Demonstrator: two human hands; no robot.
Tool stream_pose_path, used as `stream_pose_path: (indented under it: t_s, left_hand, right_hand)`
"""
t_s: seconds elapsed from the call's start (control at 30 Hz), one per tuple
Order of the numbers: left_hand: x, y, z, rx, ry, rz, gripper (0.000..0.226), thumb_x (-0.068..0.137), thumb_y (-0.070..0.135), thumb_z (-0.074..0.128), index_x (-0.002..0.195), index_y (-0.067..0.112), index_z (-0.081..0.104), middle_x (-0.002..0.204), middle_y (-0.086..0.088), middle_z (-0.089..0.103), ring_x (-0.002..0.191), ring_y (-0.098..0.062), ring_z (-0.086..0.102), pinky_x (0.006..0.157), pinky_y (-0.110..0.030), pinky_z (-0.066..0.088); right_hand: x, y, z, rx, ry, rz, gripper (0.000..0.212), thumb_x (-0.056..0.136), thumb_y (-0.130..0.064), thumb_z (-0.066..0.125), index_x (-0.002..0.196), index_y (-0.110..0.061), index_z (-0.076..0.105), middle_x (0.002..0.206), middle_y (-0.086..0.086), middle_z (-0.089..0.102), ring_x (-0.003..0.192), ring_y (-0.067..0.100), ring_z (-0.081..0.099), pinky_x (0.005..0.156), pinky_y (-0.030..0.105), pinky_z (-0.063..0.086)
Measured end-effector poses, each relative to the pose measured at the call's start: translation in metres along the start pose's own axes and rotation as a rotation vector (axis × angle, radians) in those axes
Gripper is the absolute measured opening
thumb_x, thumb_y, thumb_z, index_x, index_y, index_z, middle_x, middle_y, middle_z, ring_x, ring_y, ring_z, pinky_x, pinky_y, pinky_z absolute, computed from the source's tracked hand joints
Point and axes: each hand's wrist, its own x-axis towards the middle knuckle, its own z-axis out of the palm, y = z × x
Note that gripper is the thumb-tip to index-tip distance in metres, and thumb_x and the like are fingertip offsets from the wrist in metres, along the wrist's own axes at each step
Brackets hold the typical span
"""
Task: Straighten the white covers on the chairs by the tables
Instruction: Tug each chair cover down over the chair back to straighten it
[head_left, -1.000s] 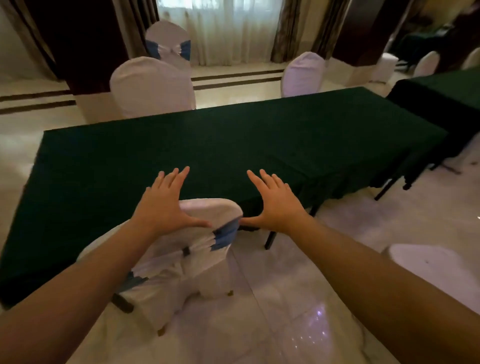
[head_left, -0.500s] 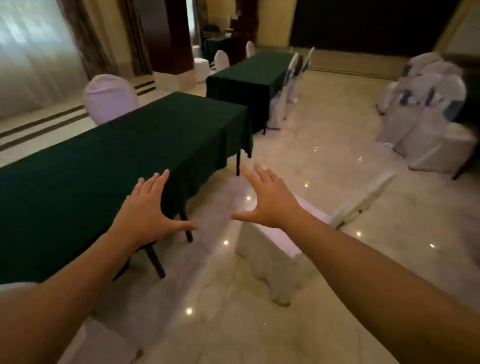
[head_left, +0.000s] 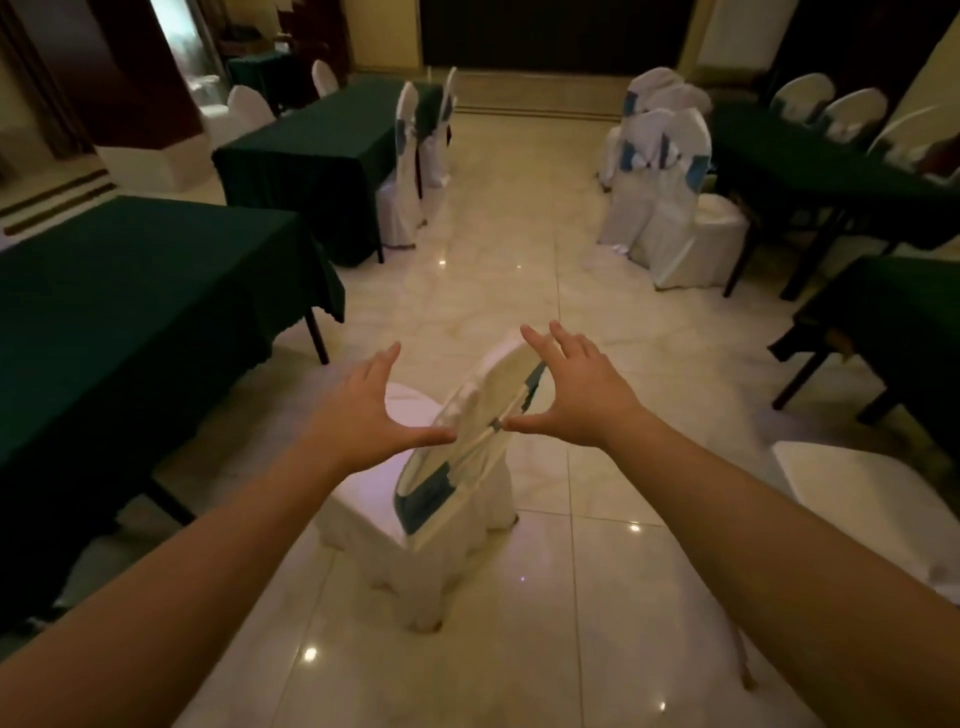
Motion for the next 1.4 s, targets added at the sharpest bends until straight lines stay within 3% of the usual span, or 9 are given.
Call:
stream_pose_path:
  t_s: [0.17, 0.37, 0.7, 0.8, 0.93, 1.07, 1.23, 1.3, 1.4]
  left_hand:
    - [0.059, 0.029, 0.028, -0.011, -0.014, 0.014, 0.137, 0.041, 0.099, 0.063, 0.154, 0.042, 0.01, 0.164, 0.006, 0.019, 0.147, -0.024, 0.024, 0.112, -0.059, 0.033]
    - [0.145, 0.033, 0.05, -0.052, 0.026, -0.005, 0.12, 0.061, 0.092, 0.058, 0.156, 0.034, 0.013, 0.164, 0.002, 0.019, 0.147, -0.025, 0.024, 0.112, -0.058, 0.032]
    - [0.172, 0.043, 0.067, -0.119, 0.059, -0.18, 0.12, 0.055, 0.097, 0.054, 0.154, 0.039, 0.02, 0.161, 0.004, 0.025, 0.142, -0.023, 0.033, 0.11, -0.052, 0.037]
    - [0.164, 0.046, 0.08, -0.083, 0.122, -0.282, 0.108, 0.063, 0.09, 0.057, 0.152, 0.043, 0.019, 0.16, 0.004, 0.028, 0.14, -0.024, 0.036, 0.108, -0.049, 0.038]
    - [0.144, 0.063, 0.101, -0.003, 0.174, -0.479, 0.111, 0.057, 0.095, 0.057, 0.15, 0.045, 0.021, 0.157, 0.005, 0.032, 0.136, -0.023, 0.04, 0.106, -0.048, 0.039]
    - [0.126, 0.087, 0.122, -0.026, 0.175, -0.687, 0.115, 0.05, 0.085, 0.075, 0.147, 0.043, 0.029, 0.15, 0.006, 0.041, 0.13, -0.021, 0.045, 0.103, -0.044, 0.039]
    - [0.1, 0.099, 0.144, -0.018, 0.163, -0.904, 0.12, 0.045, 0.066, 0.091, 0.147, 0.03, 0.038, 0.143, 0.001, 0.049, 0.125, -0.023, 0.05, 0.106, -0.044, 0.043]
    - [0.096, 0.1, 0.152, 0.077, 0.139, -0.922, 0.113, 0.047, 0.057, 0.094, 0.143, 0.032, 0.041, 0.139, 0.003, 0.053, 0.122, -0.022, 0.052, 0.103, -0.043, 0.045]
    - [0.098, 0.093, 0.157, 0.143, 0.179, -0.917, 0.098, 0.05, 0.043, 0.095, 0.136, 0.036, 0.048, 0.129, 0.003, 0.06, 0.114, -0.023, 0.057, 0.095, -0.041, 0.049]
  right_hand:
    - [0.038, 0.057, 0.0, -0.044, -0.04, -0.027, 0.127, 0.051, -0.095, 0.059, 0.149, -0.053, -0.011, 0.166, -0.001, 0.004, 0.149, 0.034, 0.009, 0.116, 0.059, 0.02]
    - [0.118, 0.097, 0.004, -0.087, -0.107, -0.119, 0.127, 0.054, -0.092, 0.064, 0.148, -0.055, -0.014, 0.166, 0.0, 0.003, 0.149, 0.036, 0.009, 0.116, 0.059, 0.018]
    - [0.22, 0.116, 0.015, -0.044, -0.272, -0.429, 0.125, 0.054, -0.094, 0.061, 0.15, -0.052, -0.008, 0.166, -0.001, 0.003, 0.149, 0.034, 0.007, 0.117, 0.057, 0.017]
    - [0.244, 0.125, 0.031, 0.007, -0.302, -0.554, 0.126, 0.052, -0.098, 0.056, 0.151, -0.052, -0.007, 0.166, -0.001, 0.004, 0.149, 0.034, 0.009, 0.117, 0.058, 0.019]
    - [0.262, 0.134, 0.05, 0.056, -0.346, -0.685, 0.125, 0.048, -0.101, 0.05, 0.151, -0.051, 0.0, 0.165, -0.001, 0.009, 0.146, 0.032, 0.02, 0.112, 0.056, 0.028]
    - [0.267, 0.149, 0.06, 0.087, -0.432, -0.844, 0.121, 0.049, -0.092, 0.06, 0.149, -0.047, 0.01, 0.159, 0.0, 0.023, 0.134, 0.033, 0.038, 0.102, 0.051, 0.041]
    - [0.264, 0.156, 0.078, 0.073, -0.557, -0.861, 0.127, 0.056, -0.076, 0.077, 0.15, -0.045, -0.003, 0.148, 0.007, 0.042, 0.121, 0.034, 0.051, 0.091, 0.053, 0.051]
    - [0.262, 0.157, 0.085, 0.022, -0.554, -0.881, 0.118, 0.062, -0.071, 0.076, 0.15, -0.041, 0.004, 0.137, 0.008, 0.051, 0.113, 0.034, 0.054, 0.086, 0.05, 0.052]
    - [0.263, 0.155, 0.097, -0.048, -0.479, -0.903, 0.075, 0.073, -0.059, 0.073, 0.129, -0.03, 0.032, 0.118, 0.007, 0.055, 0.096, 0.029, 0.051, 0.072, 0.042, 0.048]
